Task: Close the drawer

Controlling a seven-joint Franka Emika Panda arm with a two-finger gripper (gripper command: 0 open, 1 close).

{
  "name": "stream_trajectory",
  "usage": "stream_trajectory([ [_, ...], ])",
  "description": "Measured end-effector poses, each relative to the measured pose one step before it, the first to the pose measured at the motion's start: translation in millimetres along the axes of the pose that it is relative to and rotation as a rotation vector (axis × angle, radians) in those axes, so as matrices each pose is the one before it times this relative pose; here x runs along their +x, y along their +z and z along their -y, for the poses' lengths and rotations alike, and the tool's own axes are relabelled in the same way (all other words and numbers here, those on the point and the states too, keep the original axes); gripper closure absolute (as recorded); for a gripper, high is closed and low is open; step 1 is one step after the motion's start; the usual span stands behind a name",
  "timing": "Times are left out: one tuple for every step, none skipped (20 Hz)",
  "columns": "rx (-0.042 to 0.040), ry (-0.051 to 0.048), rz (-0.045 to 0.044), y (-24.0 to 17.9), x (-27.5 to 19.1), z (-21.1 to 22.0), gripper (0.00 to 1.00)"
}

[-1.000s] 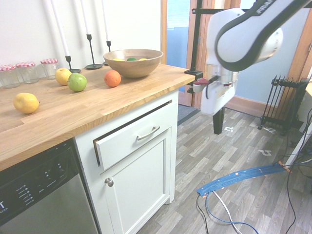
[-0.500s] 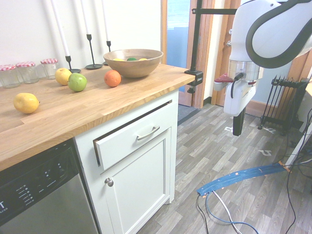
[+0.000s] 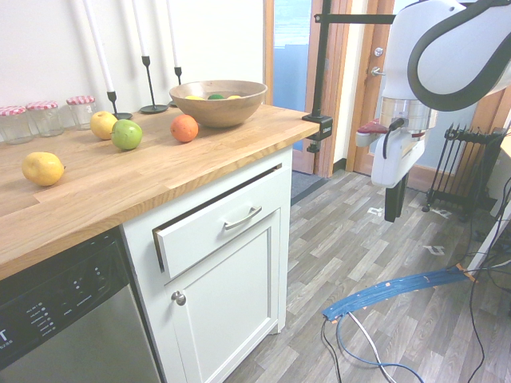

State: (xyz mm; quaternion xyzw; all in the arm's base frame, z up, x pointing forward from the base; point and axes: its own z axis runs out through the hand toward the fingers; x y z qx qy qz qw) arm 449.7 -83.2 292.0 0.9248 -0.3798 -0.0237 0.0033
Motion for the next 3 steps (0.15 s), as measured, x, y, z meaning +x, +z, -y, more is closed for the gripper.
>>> stream_trajectory([
  [0.00226, -0.00047, -0.00328, -0.35, 0.53, -0.02, 0.00],
  [0.00153, -0.00128, -0.00227, -0.24, 0.25, 0.15, 0.00],
  [0.00043, -0.00158, -0.00064, -0.07, 0.03, 0.11, 0.00],
])
